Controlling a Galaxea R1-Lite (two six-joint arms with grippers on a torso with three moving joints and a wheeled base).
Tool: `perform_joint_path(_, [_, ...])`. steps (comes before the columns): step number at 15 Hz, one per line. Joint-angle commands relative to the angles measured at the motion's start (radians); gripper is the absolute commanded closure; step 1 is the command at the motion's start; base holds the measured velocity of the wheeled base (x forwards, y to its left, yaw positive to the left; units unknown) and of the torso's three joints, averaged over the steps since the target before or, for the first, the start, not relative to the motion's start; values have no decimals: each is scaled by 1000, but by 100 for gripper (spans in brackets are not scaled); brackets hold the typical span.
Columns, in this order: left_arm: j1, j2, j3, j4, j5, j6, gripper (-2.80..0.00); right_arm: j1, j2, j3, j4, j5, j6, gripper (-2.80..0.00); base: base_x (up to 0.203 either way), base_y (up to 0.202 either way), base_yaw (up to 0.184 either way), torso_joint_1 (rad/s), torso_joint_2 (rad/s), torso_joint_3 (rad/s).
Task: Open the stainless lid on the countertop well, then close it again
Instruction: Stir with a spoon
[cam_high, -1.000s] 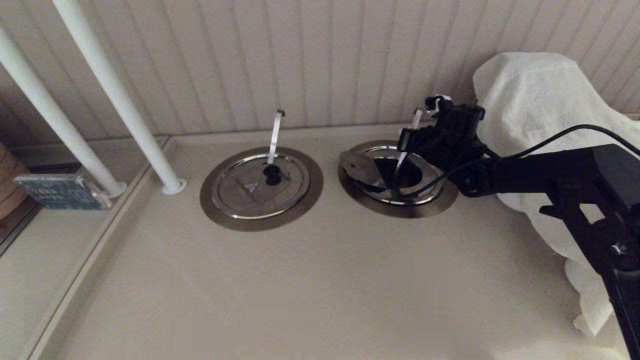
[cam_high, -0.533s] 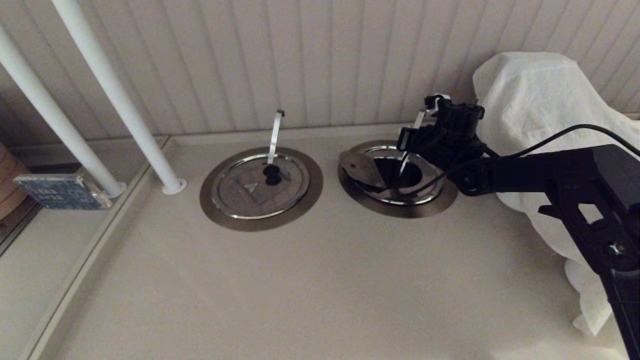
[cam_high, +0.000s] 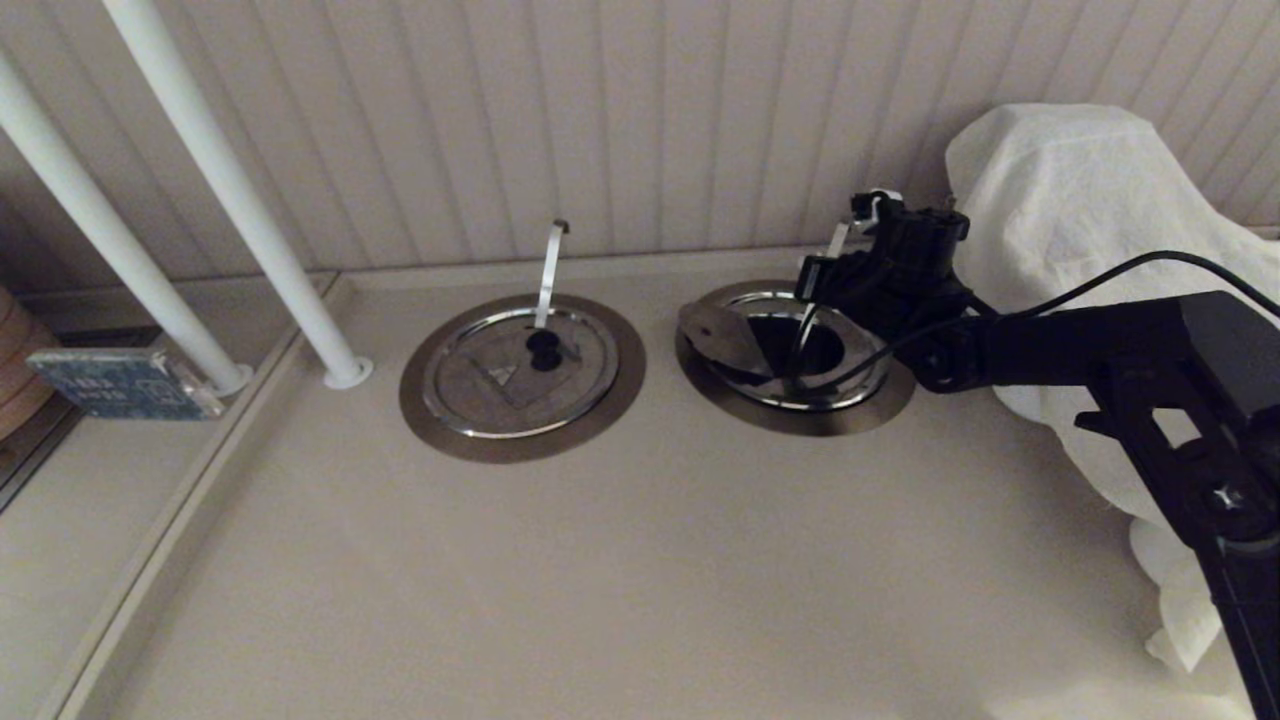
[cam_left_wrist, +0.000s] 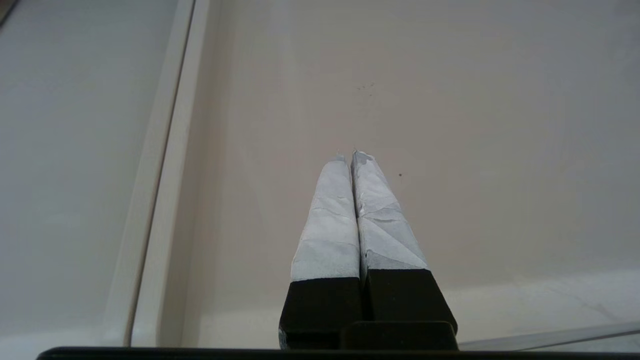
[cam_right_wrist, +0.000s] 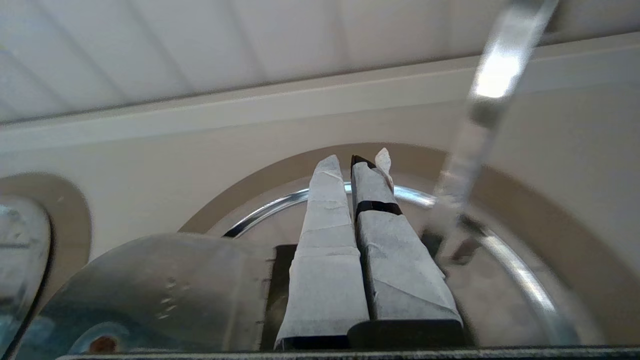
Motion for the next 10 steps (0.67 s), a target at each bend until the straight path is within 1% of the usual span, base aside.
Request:
perform_joint_path(1, [0,0,0,0,0,1,0,5,21,-12,-4,-4,0,0,0,0,0,0,0,0])
perform_joint_path(4, [0,0,0,0,0,1,0,10,23,0,-6,-10,0,0,0,0,0,0,0,0])
perform_joint_path(7, [0,-2,0,0,0,1,0,-3,43,-20,7,-13,-7,0,0,0,0,0,0,0])
perform_joint_path(8, [0,0,0,0,0,1,0,-9,48,-43,47,-25,-8,0,0,0,0,0,0,0])
perform_joint_path(10, [0,0,0,0,0,1,0,-16,67,-94,107,-76,-11,0,0,0,0,0,0,0])
